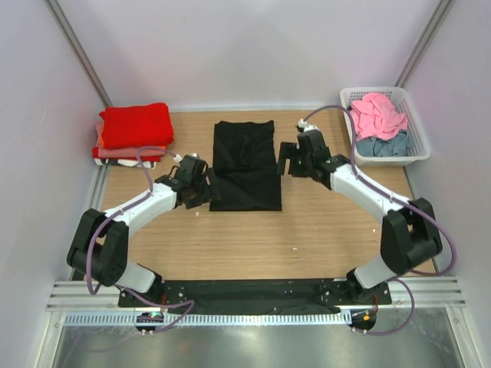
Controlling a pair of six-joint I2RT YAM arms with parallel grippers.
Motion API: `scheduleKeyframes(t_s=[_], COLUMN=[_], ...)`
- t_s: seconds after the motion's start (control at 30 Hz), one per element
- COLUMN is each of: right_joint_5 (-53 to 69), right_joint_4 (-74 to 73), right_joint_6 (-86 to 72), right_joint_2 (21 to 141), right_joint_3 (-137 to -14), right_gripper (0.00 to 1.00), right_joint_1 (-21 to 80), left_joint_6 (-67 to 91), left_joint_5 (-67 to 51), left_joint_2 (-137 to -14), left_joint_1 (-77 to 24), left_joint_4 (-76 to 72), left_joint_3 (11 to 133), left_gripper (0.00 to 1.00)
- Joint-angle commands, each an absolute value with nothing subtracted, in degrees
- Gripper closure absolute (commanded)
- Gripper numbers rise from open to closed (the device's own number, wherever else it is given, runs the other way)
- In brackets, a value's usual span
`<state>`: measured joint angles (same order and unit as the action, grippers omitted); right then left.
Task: Fold and stack the t-shirts
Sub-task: Fold the tshirt
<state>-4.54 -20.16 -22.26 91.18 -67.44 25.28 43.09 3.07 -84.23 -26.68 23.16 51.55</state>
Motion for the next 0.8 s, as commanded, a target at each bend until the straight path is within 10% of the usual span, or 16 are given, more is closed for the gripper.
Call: scheduleKeyframes(t_s=[0.0,0.53,0.77], right_joint_5=[2.80,15.03,15.56], right_joint_4=[-13.81,7.03,8.88], right_joint_6=[-28.28,-37.00,-37.44], right_joint_2=[86.14,88.59,90.79], right_joint_3=[-57.18,-37.35,-36.65], right_gripper=[0.16,0.37,0.66], right_joint_1=[25.14,25.14,25.14], left_joint_6=[43.77,46.76,47.46], left_joint_5=[2.46,0.62,0.35], left_joint_2=[-81.74,-81.30,-82.88], left_joint_1=[-24.53,-23.91,-23.56], left_joint_4=[17.94,9.84,6.86], left_joint_3=[48.61,41.31,39.38], left_gripper=[0.25,0.28,0.29])
